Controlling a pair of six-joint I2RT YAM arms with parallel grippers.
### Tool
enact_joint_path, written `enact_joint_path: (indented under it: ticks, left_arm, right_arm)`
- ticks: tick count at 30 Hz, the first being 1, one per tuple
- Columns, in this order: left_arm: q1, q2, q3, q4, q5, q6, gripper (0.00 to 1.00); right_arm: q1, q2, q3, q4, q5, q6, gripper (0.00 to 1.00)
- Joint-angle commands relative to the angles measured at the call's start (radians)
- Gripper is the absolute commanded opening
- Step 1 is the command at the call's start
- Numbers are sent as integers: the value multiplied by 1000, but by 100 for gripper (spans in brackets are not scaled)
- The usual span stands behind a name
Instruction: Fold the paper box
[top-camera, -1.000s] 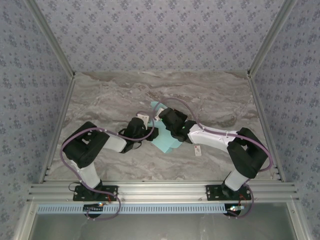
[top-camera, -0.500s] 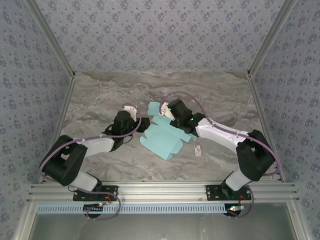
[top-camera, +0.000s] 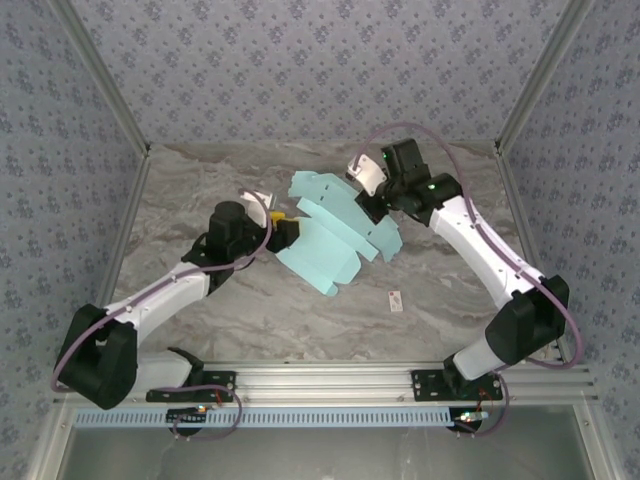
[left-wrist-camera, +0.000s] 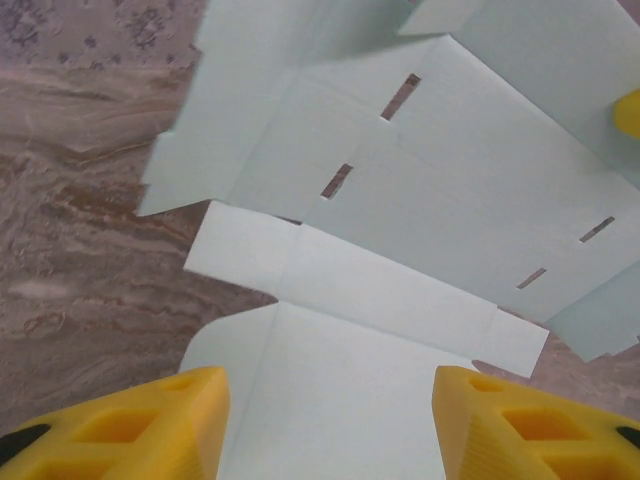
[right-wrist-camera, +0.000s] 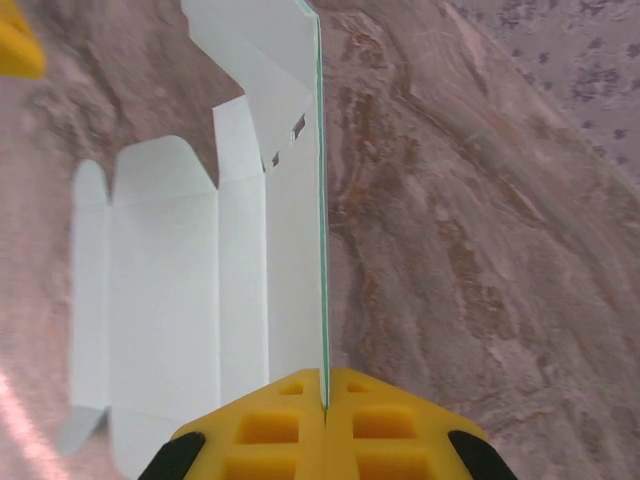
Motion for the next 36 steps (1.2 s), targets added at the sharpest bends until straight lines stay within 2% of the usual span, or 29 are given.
enact_joint_path:
  ticks: [1,7,22,32,36]
  left_arm:
    - [-8,25,90,-96,60,111,60]
    - [-3,158,235,-200,62,201,61]
    - [51,318,346,-244,80,235,65]
    - [50,249,255,-160,251,207,44]
    - [51,221,213,-132,296,199,40]
  right_arm:
    - [-36,-19,47,-132,-215,78,2]
    - [-88,-32,37,-127,-344,115,2]
    - [-122,-22,27,-129,-421,132,3]
    - [-150,1,25,-85,-377,227,2]
    - [-168,9,19,-60,-375,269,2]
